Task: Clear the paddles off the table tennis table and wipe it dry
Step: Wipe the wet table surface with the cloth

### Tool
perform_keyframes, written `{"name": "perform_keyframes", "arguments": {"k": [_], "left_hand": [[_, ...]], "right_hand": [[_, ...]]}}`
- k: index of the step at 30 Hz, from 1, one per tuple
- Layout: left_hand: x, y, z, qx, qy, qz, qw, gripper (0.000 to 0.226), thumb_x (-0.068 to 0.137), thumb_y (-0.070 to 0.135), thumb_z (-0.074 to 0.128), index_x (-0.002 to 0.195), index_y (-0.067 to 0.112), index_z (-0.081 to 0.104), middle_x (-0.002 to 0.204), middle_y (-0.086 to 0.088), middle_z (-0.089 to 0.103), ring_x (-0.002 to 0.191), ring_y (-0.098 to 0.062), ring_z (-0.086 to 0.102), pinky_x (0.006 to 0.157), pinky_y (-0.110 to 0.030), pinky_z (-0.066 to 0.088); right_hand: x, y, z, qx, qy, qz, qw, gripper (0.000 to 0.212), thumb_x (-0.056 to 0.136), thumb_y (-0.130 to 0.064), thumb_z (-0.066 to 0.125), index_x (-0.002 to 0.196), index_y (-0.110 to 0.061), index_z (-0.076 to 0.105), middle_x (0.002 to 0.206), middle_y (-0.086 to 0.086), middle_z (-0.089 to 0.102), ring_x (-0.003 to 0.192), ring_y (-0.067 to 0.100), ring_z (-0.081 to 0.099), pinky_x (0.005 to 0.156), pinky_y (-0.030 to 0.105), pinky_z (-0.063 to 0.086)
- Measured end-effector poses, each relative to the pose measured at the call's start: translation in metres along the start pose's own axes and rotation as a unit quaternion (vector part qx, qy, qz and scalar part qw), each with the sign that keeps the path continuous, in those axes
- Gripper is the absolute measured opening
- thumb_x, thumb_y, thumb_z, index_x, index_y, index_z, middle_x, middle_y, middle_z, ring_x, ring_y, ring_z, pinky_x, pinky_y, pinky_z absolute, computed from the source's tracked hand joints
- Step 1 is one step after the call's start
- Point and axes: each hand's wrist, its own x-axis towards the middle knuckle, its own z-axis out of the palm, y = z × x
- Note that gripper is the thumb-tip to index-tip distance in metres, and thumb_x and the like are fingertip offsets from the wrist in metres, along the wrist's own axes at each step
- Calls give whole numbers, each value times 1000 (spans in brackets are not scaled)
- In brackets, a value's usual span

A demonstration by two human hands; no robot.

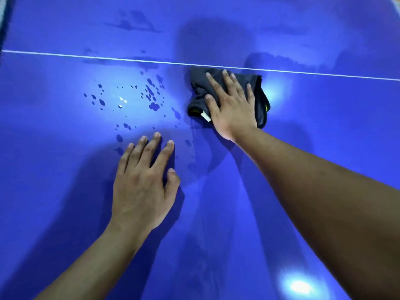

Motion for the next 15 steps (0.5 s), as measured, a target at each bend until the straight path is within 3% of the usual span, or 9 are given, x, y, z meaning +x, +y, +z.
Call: {"name": "perform_keyframes", "arguments": {"k": [6, 11, 15], "left_hand": [[3, 1, 3, 2, 15, -1, 1000, 59, 93, 34, 33, 144, 16, 56, 155, -11, 48, 144, -32, 41, 121, -50, 29], [3, 1, 1, 17, 3, 4, 1000, 59, 92, 33, 31, 142, 14, 55, 153, -13, 49, 142, -36, 43, 120, -53, 30], [-3, 0, -2, 30, -32, 18, 999, 70, 91, 37, 23, 153, 10, 39, 160, -12, 39, 148, -34, 34, 124, -52, 20]], "right_hand": [[38, -1, 1, 7, 0, 10, 1000, 56, 107, -53, 21, 161, -47, 11, 173, -4, 5, 158, 12, -2, 126, 50, -6], [16, -10, 1, 5, -14, -12, 1000, 55, 107, -51, 21, 161, -47, 11, 173, -4, 2, 158, 13, -4, 126, 51, -7], [-39, -26, 11, 11, 4, -53, 999, 55, 106, -51, 23, 161, -47, 13, 173, -3, 5, 158, 14, -1, 126, 52, -6]]}}
